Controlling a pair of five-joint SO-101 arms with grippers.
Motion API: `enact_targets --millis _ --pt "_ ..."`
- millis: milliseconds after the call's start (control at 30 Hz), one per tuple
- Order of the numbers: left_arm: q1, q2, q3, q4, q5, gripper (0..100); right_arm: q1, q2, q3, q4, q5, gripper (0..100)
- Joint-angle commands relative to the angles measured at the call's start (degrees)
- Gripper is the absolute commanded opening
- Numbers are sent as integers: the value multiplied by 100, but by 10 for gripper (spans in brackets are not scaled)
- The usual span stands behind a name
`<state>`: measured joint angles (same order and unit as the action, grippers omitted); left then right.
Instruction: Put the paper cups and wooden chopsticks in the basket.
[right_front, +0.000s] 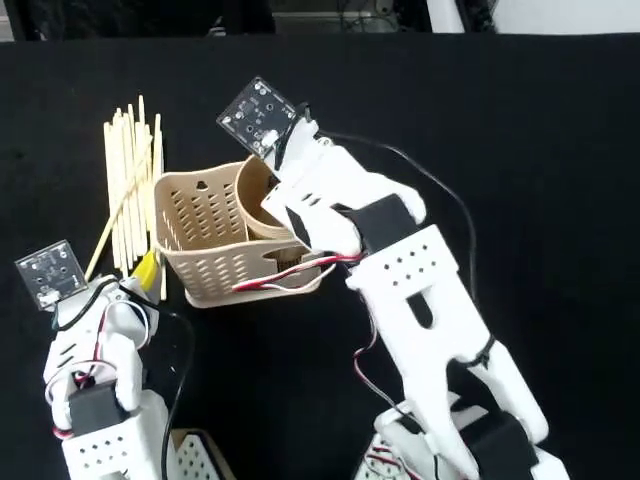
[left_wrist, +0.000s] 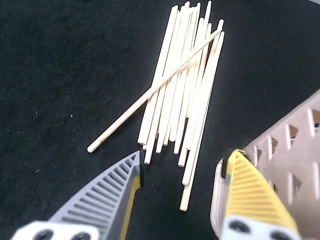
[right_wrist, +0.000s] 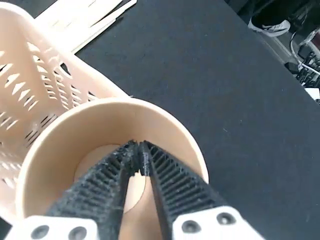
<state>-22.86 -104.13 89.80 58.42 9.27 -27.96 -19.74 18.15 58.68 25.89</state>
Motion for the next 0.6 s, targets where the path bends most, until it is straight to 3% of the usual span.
enact_targets --millis 0,167,367,467,567 --pt "22 -35 -136 -9 -44 274 79 31 -910 993 97 14" --pt "13 -35 -145 -9 -44 274 44 75 -3222 2585 97 15" --pt "22 -35 -145 -18 -44 275 -18 180 -5112 3560 -229 78" --pt "-22 -35 -189 -35 -44 277 26 207 -6000 4009 -378 60" --pt "-338 -35 -488 9 -44 277 598 -13 -6554 4264 -404 35"
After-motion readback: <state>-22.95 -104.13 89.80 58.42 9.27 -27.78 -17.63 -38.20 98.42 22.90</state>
